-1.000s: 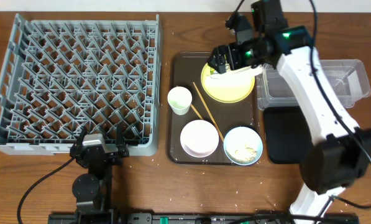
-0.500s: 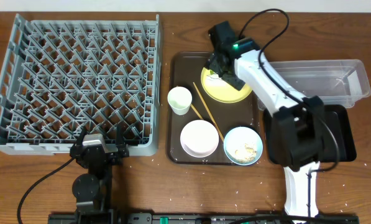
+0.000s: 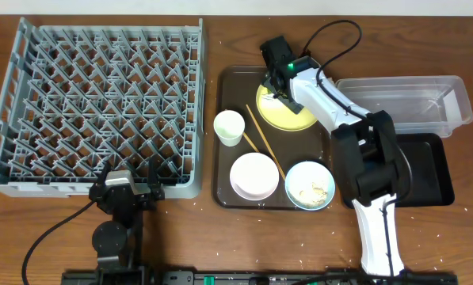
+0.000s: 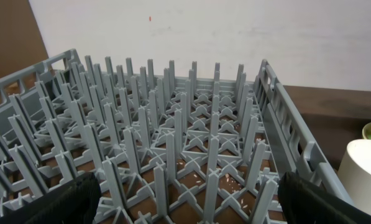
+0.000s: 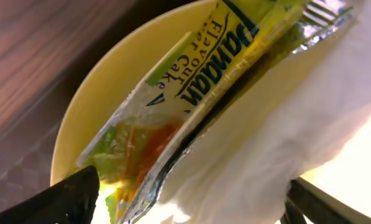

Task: Sort waste into correct bins and load items into the dishwasher
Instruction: 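Reach right gripper to yellow plate and grasp wrapper and tissue, then carry wrapper and tissue right and drop into clear plastic bin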

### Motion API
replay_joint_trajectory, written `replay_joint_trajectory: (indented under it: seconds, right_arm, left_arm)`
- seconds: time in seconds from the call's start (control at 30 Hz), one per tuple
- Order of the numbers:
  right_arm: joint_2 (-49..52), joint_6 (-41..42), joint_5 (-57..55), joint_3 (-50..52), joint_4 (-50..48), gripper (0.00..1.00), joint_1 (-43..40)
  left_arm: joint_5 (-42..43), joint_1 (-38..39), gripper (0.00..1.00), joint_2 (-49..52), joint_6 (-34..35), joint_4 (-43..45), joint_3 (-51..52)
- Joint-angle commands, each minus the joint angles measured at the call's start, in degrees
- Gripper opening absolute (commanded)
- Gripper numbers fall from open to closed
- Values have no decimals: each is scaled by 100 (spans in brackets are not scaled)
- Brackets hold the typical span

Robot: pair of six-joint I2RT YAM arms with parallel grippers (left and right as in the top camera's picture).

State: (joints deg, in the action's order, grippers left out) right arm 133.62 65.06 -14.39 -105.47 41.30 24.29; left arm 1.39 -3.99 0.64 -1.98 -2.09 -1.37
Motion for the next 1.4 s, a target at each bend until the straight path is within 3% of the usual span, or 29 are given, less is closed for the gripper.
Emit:
replay_joint_trajectory:
  seconds: [0.0, 0.13, 0.17, 0.33, 0.5, 0.67, 0.77, 0.97, 1.07, 1.2, 1.23, 1.27, 1.3, 1.33, 1.37]
  right_arm:
    - [153, -323, -170, -90, -37, 50, -37]
    - [153, -643, -170, -85, -37, 3, -31]
    - [153, -756, -168, -85, -37, 1, -31]
    - [94, -1547, -116, -105, -42, 1, -31]
    - [-688, -3792, 1088, -186, 17, 1, -37]
    - [-1856, -4223, 1231, -186, 752, 1, -103]
    - [-2763, -4002, 964, -184, 1421, 1, -518]
    - [-2898, -2050, 623, -24, 2382, 2, -1799]
    - [-2704, -1296, 629, 584, 2162, 1, -2404]
    - [-2605, -1043, 883, 1532, 1528, 2, -2723]
    - [-2605, -1051, 881, 1742, 1340, 22, -2767]
    - [-2605, -1137, 876, 1751, 1311, 48, -2785]
    - [-2632, -1497, 918, 1727, 1180, 82, -2798]
    - [-2667, -1818, 1008, 1670, 1106, 92, -2798]
    - [-2721, -2190, 1161, 1569, 1062, 97, -2798]
  left_arm:
    - [-48, -22, 92, -26, -81, -192, 114]
    - [-48, -22, 92, -26, -79, -192, 114]
    - [-48, -22, 92, -26, -81, -192, 114]
    - [-48, -22, 92, -26, -79, -192, 114]
    - [-48, -22, 92, -26, -81, -192, 114]
    - [-48, -22, 92, -24, -79, -192, 114]
    - [-48, -22, 92, -26, -81, -192, 114]
    - [-48, -22, 92, -26, -79, -192, 114]
    - [-48, -22, 92, -26, -79, -192, 114]
    - [-48, -22, 92, -26, -79, -192, 114]
    - [-48, -22, 92, -26, -79, -192, 114]
    - [-48, -22, 92, -26, -79, -192, 114]
    - [-48, -22, 92, -26, -79, -192, 114]
    - [-48, -22, 92, -26, -79, -192, 114]
    - [-48, -22, 92, -26, -81, -192, 114]
